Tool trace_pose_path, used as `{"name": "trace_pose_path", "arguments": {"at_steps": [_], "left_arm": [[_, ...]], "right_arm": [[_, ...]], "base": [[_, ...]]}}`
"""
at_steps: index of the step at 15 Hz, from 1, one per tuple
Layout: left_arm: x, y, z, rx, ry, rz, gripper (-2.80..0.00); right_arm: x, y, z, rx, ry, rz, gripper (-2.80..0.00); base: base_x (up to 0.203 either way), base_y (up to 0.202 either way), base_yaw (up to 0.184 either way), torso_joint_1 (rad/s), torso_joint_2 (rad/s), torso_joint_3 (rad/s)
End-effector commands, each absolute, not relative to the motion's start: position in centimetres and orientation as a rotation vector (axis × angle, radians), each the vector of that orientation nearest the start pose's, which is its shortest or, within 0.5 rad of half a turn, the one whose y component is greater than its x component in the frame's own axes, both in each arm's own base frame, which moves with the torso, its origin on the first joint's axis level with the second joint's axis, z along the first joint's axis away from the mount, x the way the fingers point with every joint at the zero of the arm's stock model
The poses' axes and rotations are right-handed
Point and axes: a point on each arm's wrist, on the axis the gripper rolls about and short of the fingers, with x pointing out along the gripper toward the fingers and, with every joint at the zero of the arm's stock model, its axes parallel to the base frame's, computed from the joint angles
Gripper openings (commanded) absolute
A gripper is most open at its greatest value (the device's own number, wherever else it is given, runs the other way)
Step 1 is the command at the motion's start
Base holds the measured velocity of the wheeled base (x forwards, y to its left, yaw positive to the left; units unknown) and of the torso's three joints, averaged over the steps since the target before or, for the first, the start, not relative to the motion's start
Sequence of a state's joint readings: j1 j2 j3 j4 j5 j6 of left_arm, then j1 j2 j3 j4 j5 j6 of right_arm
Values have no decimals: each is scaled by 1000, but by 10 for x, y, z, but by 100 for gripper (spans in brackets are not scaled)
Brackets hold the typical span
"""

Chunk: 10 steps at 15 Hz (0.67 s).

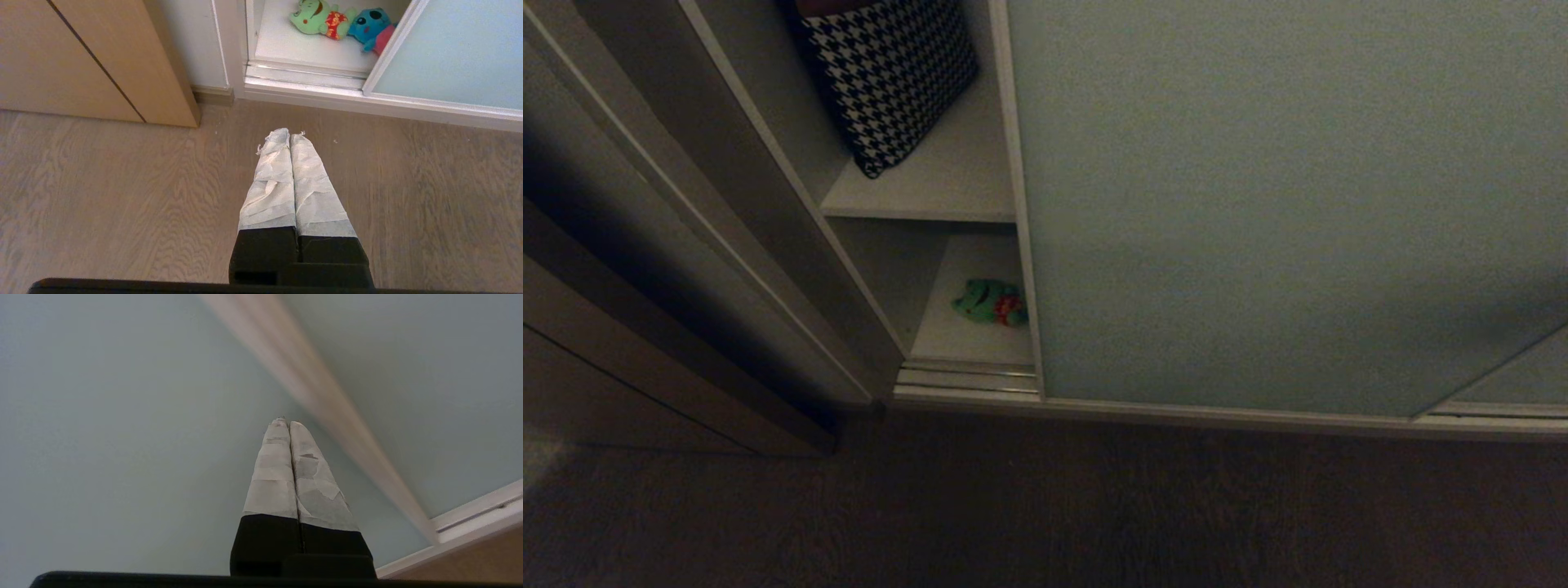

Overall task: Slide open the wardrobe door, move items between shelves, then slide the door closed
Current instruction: Close the door

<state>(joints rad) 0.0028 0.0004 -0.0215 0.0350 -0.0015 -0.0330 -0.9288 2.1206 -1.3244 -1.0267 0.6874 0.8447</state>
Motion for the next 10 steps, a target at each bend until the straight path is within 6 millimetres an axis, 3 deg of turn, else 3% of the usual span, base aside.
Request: {"name": "trace_pose_path", "arguments": {"at_steps": [1,4,10], "left_arm": [[-24,0,78,-34,14,2,-280],[-24,0,78,-34,14,2,-280],[-24,0,78,-34,14,2,-280]], "right_arm": [[274,-326,206,677,-241,-129,-280],[278,-314,210,681,-234,-108,-280],[279,-267,215,661,-229,-17,-280]], "base": [[0,0,0,0,0,0],[0,0,0,0,0,0],[0,0,0,0,0,0]]}}
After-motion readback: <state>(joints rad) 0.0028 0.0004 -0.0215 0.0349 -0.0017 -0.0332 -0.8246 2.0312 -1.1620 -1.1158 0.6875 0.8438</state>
